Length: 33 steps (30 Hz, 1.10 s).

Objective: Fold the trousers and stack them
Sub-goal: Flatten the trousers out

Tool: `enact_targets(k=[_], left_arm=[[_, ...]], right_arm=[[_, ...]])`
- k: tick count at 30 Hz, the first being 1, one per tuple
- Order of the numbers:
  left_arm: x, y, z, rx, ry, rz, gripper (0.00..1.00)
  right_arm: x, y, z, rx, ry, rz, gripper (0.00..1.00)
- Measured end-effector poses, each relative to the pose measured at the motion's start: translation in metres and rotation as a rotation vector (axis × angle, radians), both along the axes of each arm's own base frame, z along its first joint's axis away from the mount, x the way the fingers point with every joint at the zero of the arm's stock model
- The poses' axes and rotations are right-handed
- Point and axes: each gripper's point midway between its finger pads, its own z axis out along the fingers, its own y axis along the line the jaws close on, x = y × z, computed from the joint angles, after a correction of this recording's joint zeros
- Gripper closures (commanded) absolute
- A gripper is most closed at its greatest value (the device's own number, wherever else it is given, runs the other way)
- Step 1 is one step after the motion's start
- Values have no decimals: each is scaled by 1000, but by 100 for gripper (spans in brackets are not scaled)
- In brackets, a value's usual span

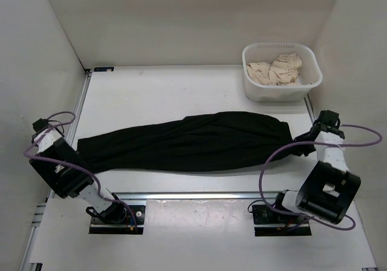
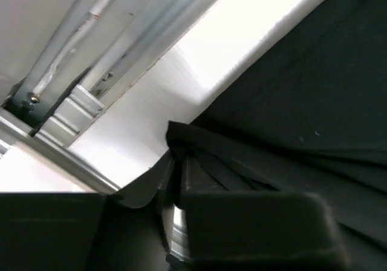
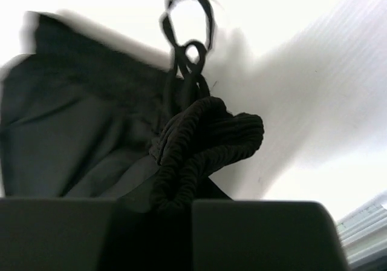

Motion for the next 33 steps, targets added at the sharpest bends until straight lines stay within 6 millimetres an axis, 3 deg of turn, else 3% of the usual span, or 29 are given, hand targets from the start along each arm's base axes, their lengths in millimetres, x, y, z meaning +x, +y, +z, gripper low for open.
enact_targets(k=[1,2,4,6,8,12,15,18,23,28,30,32,33], left_arm=[[1,2,5,12,-11,1,57],[1,3,11,26,-22,-2,45],[0,4,23,50,-39,4,33],[-5,2,30,58,-43,10,26],[-11,0,33,49,-32,22,25],[-25,-5,29,2,-4,52,25],[-29,-18,18,-94,15,54,27],[-24,-35,6,-218,19,44,32],[-26,-55,4,-316,19,38,30],[-56,-71,-7,-303,90,54,28],[-72,-79,-16,-305,139,60,33],[-86,-84,-27,-297,185,67,48],[-90,-87,-29,-303,201,70,50]], right_arm=[[3,-2,15,-18,-25,13,100],[7,-4,34,-39,-58,22,100],[17,-10,71,-93,-147,34,100],[16,-9,92,-123,-217,38,100],[3,-1,88,-114,-218,37,100],[-36,17,38,-27,-71,26,100],[-50,24,20,10,0,22,100],[-49,23,20,8,-4,22,100],[-50,23,20,8,-2,22,100],[-52,21,19,-3,9,16,100],[-54,19,18,-14,19,10,100],[-58,16,17,-25,35,0,100],[-61,15,17,-33,48,-1,100]])
